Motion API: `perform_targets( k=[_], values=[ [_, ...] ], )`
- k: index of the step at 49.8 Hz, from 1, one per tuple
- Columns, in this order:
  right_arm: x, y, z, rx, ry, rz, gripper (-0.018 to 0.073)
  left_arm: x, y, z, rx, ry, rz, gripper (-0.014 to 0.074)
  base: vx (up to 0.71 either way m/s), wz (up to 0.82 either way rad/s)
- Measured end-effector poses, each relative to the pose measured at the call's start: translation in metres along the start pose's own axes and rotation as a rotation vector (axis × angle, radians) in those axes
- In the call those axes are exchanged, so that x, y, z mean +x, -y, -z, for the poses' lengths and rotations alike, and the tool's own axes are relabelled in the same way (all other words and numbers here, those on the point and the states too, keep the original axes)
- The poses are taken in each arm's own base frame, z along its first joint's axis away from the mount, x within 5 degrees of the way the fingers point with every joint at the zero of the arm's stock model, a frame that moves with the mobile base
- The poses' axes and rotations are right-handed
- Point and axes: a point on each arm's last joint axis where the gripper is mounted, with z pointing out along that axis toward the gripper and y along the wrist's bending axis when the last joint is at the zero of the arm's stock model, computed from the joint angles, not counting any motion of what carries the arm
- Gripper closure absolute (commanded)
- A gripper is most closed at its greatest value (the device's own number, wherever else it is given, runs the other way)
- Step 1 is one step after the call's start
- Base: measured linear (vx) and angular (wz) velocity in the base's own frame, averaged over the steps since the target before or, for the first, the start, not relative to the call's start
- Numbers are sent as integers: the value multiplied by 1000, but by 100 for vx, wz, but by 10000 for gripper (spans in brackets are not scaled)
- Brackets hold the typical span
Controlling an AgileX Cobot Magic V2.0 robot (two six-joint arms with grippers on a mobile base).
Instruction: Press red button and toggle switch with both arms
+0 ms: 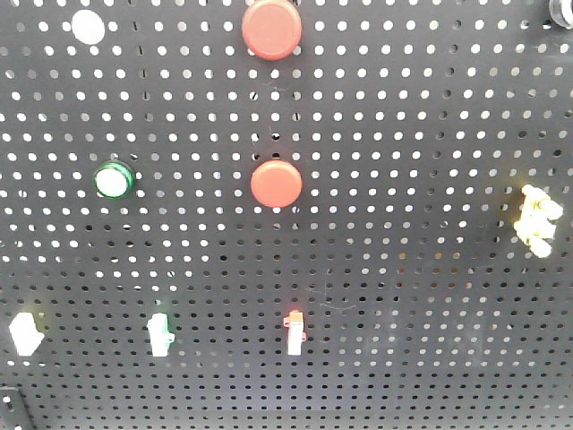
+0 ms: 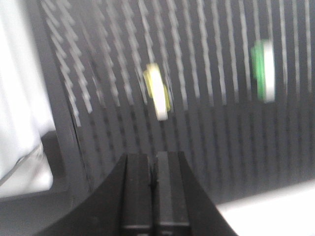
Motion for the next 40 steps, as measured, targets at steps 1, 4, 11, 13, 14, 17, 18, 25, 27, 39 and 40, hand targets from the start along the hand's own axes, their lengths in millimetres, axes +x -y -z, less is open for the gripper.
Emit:
perform_targets(
  k=[1, 4, 11, 13, 14, 17, 18, 25, 27, 39, 40],
  values=[
    [-3, 0, 0, -3, 37, 0, 562, -2, 0, 0, -4, 17, 44, 594, 0, 0],
    [-16, -1, 1, -10, 126, 0, 562, -10, 0, -1, -5, 38, 101, 594, 0, 0],
    [-75, -3, 11, -16, 311, -1, 562, -55, 2, -4, 11, 114, 116, 594, 0, 0],
    [-97, -3, 15, -17, 357, -1, 562, -75, 4, -6, 17, 135, 102, 594, 0, 0],
    [-105, -3, 15, -17, 364, -1, 562, -82, 4, -8, 18, 137, 94, 594, 0, 0],
    [-139, -4, 19, -16, 412, 1, 562, -110, 6, -18, 24, 132, 68, 594, 0, 0],
    [-151, -4, 19, -16, 421, 1, 562, -124, 7, -24, 27, 127, 57, 594, 0, 0],
    [-221, -5, 0, -7, 390, 0, 562, -184, 12, -62, 40, 96, 17, 594, 0, 0],
    [-233, -5, -7, -5, 369, 0, 562, -201, 14, -76, 43, 90, 7, 594, 0, 0],
    [-268, -5, -46, 3, 274, -4, 562, -259, 18, -127, 48, 131, -14, 594, 0, 0],
    [-268, -5, -47, 3, 274, -5, 562, -263, 18, -128, 48, 145, -14, 594, 0, 0]
  ],
)
